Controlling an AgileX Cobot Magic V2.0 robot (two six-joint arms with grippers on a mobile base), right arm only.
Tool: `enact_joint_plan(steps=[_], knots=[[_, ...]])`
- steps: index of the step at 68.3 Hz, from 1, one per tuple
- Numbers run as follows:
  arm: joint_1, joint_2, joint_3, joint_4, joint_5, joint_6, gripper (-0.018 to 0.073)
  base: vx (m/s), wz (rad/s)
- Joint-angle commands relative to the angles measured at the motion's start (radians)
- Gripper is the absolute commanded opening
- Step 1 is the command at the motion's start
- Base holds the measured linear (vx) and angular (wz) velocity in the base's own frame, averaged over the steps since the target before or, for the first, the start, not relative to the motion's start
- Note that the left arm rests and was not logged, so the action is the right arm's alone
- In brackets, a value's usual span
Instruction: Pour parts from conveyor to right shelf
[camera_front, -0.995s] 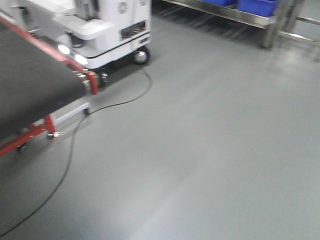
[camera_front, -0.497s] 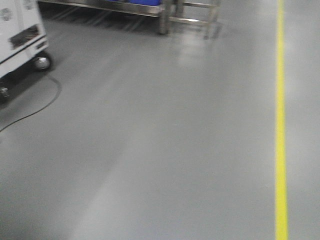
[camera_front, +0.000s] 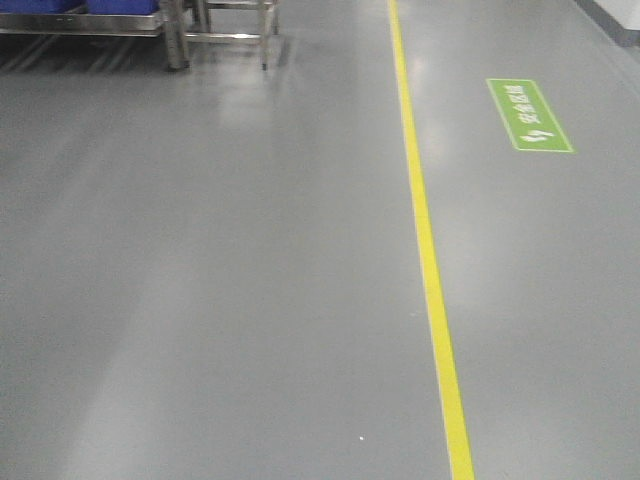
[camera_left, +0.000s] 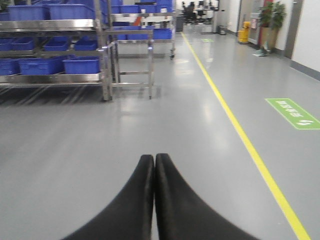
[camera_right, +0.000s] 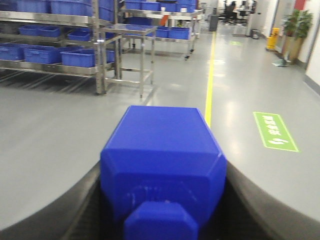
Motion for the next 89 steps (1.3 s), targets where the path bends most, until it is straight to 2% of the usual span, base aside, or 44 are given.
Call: enact_joint_plan(steps=[1,89], knots=[[-0.004,0.013,-0.029,-0.007,-0.082,-0.007,-0.0006,-0.10,-0.39],[-0.004,0.013,-0.029,-0.007,-0.082,-0.007,-0.0006,0.04,-0.08]])
